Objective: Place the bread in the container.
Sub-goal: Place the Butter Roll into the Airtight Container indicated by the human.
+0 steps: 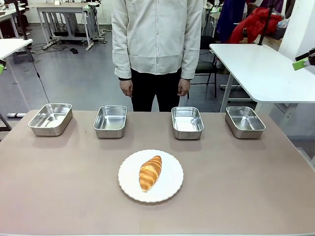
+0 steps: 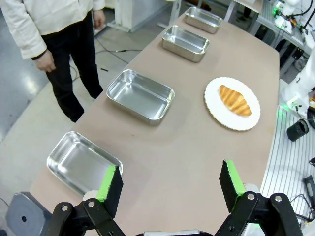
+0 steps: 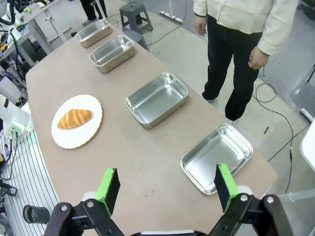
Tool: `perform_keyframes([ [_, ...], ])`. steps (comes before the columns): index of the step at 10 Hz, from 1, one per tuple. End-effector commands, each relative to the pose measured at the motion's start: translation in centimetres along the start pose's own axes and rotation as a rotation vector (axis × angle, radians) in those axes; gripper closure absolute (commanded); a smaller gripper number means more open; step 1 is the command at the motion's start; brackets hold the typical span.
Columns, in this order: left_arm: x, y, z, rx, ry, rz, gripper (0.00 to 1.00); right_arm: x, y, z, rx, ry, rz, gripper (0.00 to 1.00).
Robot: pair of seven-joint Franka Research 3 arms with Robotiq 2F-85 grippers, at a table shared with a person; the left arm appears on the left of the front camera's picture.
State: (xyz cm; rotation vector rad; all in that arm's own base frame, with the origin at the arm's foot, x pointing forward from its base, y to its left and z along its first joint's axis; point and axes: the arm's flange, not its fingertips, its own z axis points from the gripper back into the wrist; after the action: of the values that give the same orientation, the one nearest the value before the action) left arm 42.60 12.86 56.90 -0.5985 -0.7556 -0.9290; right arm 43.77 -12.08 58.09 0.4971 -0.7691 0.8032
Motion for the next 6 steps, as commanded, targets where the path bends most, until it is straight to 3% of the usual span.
perform_keyframes([
  [1, 0.12, -0.30, 0.13, -0.008, -0.017, -0.015, 0.00, 0.07, -0.03, -0.16, 0.005, -0.023, 0.010, 0.00],
  [6, 0.12, -0.30, 0.13, -0.008, -0.017, -0.015, 0.00, 0.07, -0.03, -0.16, 0.005, -0.023, 0.010, 0.00],
])
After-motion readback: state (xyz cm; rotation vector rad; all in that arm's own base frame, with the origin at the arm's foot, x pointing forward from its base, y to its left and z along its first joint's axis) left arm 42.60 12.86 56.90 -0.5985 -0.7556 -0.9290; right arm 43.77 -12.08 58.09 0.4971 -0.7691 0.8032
